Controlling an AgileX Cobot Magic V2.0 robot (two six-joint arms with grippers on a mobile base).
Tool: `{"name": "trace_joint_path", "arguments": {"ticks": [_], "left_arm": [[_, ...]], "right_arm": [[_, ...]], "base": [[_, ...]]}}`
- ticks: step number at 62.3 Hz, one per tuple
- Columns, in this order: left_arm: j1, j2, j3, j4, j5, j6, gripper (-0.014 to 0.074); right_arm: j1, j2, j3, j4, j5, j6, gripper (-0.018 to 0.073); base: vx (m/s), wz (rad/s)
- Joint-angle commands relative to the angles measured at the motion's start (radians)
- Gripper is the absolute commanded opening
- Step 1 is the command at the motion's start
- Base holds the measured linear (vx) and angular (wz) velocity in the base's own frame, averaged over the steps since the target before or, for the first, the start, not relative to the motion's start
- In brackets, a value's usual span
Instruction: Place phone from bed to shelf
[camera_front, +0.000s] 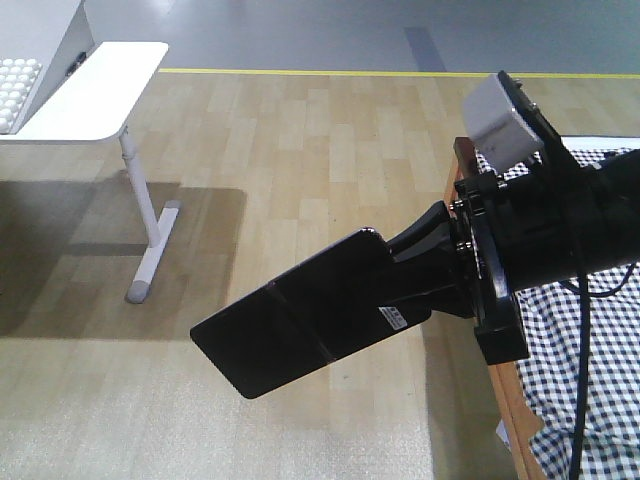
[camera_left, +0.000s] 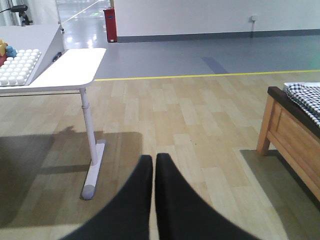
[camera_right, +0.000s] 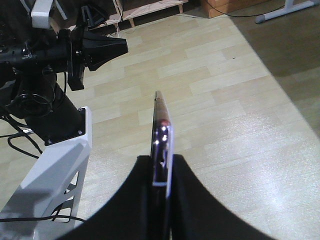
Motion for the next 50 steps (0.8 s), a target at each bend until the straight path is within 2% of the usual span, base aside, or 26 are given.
{"name": "trace_joint_path", "arguments": {"ticks": [1, 50], "left_arm": [[0.001, -0.005, 0.002, -0.01, -0.071, -0.004, 0.0001], [0.001, -0.005, 0.002, -0.01, -0.071, -0.004, 0.0001]], "right_arm": [[-0.002, -0.031, -0.026, 0.094, 0.069, -0.006, -0.0001], [-0.002, -0.031, -0.026, 0.094, 0.069, -0.006, -0.0001]], "base": [[0.18, 0.05], [0.17, 0.03]]}}
